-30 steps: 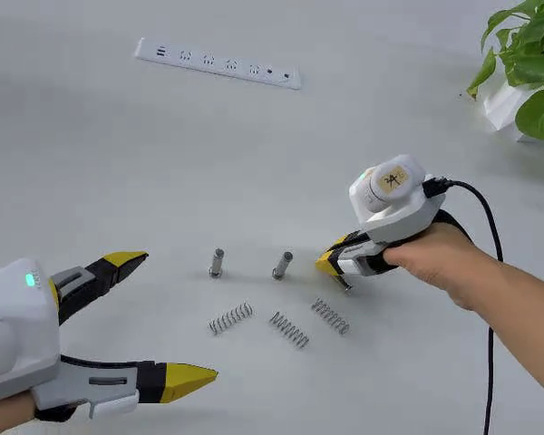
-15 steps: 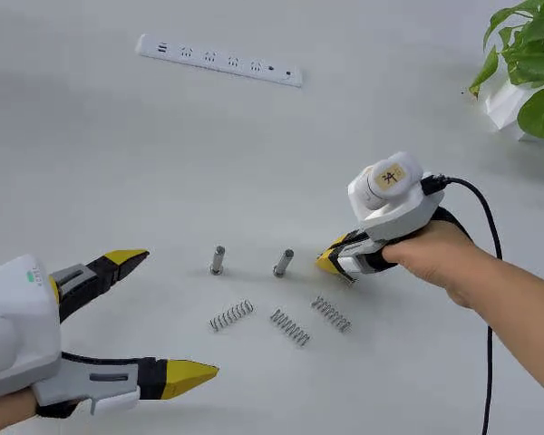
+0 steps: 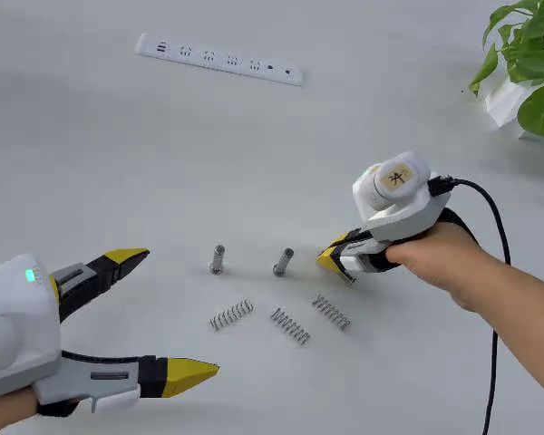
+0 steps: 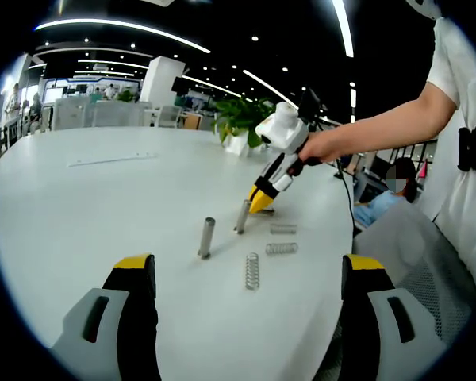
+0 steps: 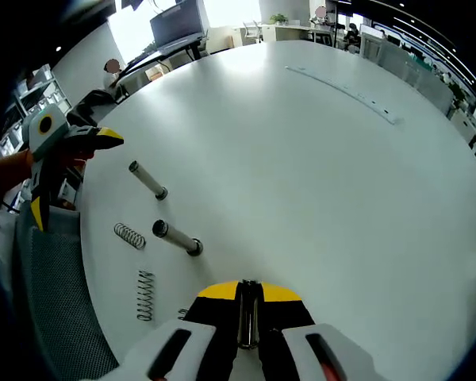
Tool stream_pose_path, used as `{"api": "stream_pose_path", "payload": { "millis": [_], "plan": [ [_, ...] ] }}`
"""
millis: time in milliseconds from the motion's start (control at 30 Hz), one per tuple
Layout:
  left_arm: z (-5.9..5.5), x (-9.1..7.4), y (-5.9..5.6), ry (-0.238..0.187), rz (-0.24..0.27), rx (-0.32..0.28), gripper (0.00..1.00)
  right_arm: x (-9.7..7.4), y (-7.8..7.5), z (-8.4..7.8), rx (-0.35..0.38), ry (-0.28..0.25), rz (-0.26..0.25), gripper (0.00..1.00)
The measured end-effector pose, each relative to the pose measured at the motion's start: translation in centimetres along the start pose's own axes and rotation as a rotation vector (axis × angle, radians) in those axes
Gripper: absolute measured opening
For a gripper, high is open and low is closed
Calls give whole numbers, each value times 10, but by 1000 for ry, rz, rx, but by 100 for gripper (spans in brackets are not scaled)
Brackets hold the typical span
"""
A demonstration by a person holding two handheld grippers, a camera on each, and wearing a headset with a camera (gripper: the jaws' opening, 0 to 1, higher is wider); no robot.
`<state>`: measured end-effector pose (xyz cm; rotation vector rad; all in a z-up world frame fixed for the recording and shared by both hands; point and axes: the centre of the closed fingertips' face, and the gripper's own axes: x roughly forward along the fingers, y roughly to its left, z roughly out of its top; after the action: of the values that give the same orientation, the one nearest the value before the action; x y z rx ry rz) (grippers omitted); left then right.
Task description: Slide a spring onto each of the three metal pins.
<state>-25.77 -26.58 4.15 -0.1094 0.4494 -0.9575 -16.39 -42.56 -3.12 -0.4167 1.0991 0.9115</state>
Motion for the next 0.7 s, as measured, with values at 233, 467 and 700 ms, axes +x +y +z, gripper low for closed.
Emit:
{"api": "stream_pose_path", "payload": {
  "millis": [233, 467, 700],
  "plan": [
    [0, 0, -1, 1, -3, 3, 97, -9, 2, 2, -1, -29, -6, 4],
    [1, 0, -2, 1, -5, 4, 97, -18, 3, 1, -6, -56, -17, 4],
    [2, 1, -3, 2, -10, 8, 97, -27, 3, -3, -1, -80, -26, 4]
  ]
}}
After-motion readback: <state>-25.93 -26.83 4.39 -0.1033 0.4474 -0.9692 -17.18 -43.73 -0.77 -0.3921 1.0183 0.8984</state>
